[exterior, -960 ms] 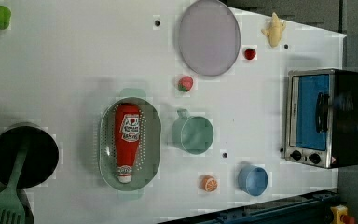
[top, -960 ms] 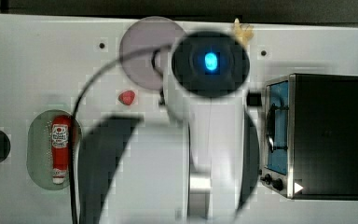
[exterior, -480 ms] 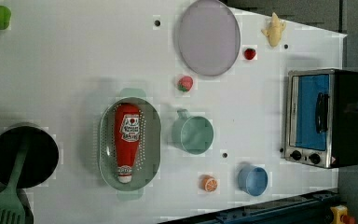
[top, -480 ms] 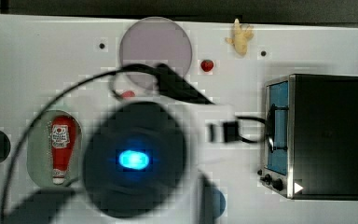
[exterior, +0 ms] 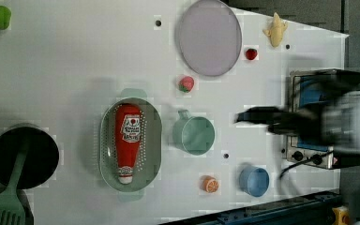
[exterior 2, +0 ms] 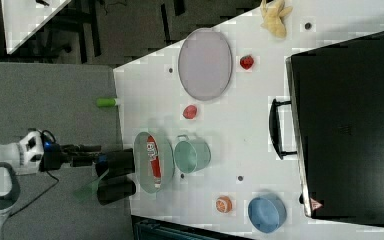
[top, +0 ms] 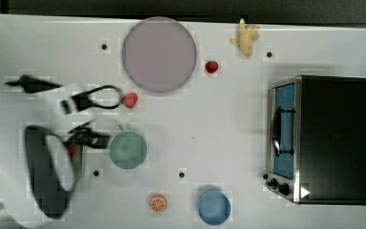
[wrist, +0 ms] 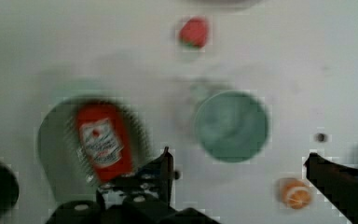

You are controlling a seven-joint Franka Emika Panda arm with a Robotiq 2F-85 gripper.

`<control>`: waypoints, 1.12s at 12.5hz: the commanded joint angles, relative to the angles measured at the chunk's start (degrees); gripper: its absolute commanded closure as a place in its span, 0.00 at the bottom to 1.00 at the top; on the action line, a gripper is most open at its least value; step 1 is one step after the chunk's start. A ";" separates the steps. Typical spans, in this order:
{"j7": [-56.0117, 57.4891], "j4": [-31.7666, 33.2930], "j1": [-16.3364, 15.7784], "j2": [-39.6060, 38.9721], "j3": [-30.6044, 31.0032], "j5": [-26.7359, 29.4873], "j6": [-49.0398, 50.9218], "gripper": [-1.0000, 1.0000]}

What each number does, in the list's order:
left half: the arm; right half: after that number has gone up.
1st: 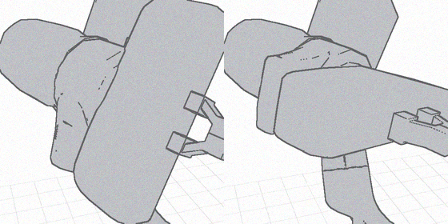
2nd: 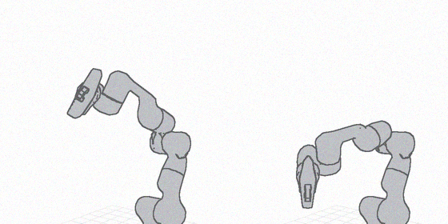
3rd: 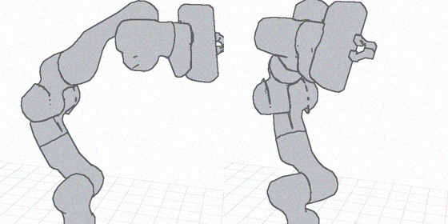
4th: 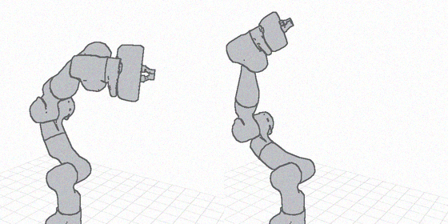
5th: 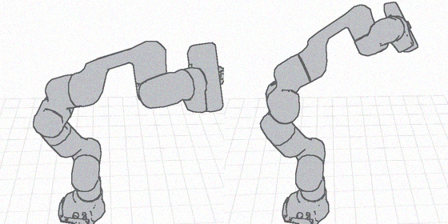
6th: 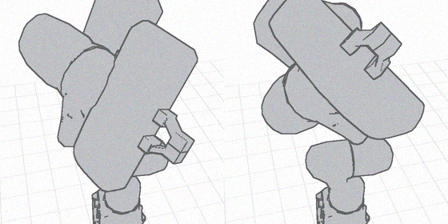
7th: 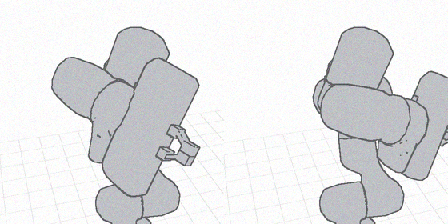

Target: Pick ketchup from strainer and place it on the table

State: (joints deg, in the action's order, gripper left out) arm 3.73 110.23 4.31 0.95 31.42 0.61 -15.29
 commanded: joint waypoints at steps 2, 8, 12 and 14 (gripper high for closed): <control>-2.06 0.96 -0.82 -4.91 6.71 0.04 -7.32 0.00; -4.35 7.93 -2.15 -14.89 10.77 -4.12 -26.31 0.00; -4.36 14.33 -2.20 -21.16 10.57 -6.76 -40.31 0.00; -4.38 15.71 -2.29 -25.03 10.29 -6.79 -45.90 0.00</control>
State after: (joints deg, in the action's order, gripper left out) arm 2.63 125.67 2.10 -23.77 41.29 -6.21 -58.81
